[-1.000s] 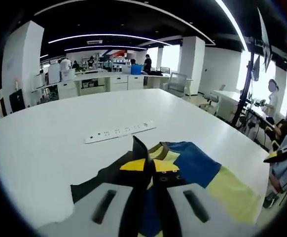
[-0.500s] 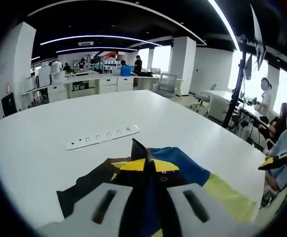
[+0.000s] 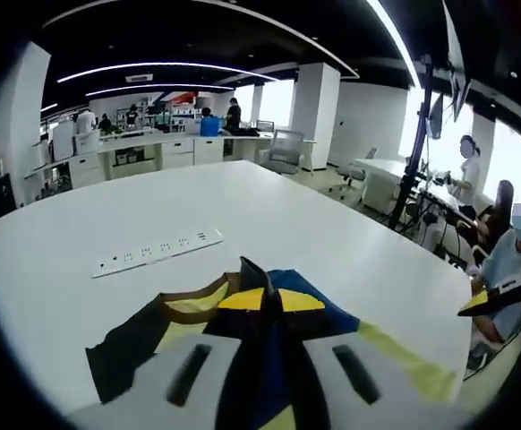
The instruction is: Fold the garment on the visible template until the final outline fits inside the template.
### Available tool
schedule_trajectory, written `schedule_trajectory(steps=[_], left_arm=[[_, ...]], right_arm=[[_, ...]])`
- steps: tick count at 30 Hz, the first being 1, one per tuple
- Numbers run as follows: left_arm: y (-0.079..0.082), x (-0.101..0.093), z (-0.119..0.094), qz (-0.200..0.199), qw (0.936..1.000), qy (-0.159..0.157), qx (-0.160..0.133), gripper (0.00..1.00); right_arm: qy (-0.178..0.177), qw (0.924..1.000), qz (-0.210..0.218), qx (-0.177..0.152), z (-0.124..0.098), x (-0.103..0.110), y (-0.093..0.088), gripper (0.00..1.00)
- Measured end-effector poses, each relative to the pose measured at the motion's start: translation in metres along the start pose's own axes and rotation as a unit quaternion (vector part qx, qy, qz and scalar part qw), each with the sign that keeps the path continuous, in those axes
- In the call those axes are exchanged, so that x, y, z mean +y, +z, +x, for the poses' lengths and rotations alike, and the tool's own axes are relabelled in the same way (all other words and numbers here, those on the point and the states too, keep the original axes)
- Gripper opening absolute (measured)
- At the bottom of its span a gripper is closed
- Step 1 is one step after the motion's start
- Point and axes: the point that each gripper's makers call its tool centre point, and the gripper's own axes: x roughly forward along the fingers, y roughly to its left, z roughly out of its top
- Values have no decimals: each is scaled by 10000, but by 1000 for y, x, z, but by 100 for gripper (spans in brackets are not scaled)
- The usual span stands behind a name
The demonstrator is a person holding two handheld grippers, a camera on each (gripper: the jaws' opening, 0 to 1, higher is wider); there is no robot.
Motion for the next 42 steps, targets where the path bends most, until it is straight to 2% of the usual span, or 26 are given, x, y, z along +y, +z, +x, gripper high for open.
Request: schedule_trajectory(steps=[13, 18, 23, 30, 36, 38, 42], left_arm=[[-4, -44, 19, 166, 9987, -482, 29, 1], [-21, -62, 29, 404, 9971, -610, 208, 1], [-41, -71, 40, 731, 9946, -632, 390, 1], [-72, -79, 49, 673, 9930, -741, 621, 1], [-86, -92, 57, 502, 9923, -902, 690, 1], [-91, -99, 57, 571, 9903, -1000, 774, 2], [-98, -111, 56, 510, 9887, -1156, 807, 7]], right_arm=[[-26, 10000, 29, 57, 2, -4, -3, 98], [8, 10000, 16, 89, 5, -2, -3, 98], [23, 9999, 22, 110, 7, -3, -4, 98], [-8, 9999, 45, 136, 9, -7, -5, 98], [-72, 9999, 76, 115, 7, -13, -4, 98], [-92, 9998, 97, 115, 7, -15, -5, 98], [-107, 9998, 144, 124, 8, -17, -7, 98]])
